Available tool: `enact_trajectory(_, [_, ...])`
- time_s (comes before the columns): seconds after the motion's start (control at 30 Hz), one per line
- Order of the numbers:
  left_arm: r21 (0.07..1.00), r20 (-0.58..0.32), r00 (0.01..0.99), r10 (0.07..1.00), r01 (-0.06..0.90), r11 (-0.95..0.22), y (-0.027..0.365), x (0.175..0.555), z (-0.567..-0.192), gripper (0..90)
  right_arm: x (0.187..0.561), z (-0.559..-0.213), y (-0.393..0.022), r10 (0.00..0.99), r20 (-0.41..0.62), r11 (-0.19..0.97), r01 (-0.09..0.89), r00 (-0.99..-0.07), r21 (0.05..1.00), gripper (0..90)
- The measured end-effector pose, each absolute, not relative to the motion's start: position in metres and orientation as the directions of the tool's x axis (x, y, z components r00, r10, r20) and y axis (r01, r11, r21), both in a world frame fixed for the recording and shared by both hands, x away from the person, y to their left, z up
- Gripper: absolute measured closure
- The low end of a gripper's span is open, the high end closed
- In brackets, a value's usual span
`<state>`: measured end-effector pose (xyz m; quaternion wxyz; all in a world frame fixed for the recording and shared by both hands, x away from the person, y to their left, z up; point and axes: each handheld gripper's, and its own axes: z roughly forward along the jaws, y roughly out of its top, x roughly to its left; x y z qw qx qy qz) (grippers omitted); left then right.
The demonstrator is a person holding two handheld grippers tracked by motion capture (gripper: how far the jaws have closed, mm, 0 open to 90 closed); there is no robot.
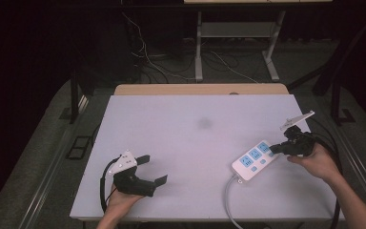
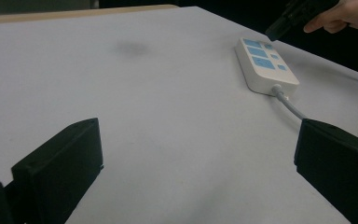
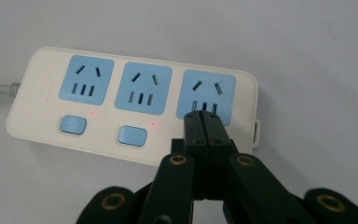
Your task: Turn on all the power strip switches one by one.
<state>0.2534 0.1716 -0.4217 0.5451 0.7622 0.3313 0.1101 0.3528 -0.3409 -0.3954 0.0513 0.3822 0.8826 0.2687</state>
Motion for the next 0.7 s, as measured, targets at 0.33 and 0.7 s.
enact_trajectory(0.33, [0.904,-0.194,0.756,0.625,0.385,-0.185,0.1721,0.2532,-0.4217,0.0,0.3544,-0.4037,-0.3382,0.7,0.131,0.561,0.654,-0.702,0.508,90.0])
enact_trajectory(0.7, [0.905,-0.192,0.757,0.625,0.382,-0.186,0.1713,0.2526,-0.4213,0.0,0.353,-0.4051,-0.335,0.698,0.101,0.581,0.643,-0.709,0.5,90.0])
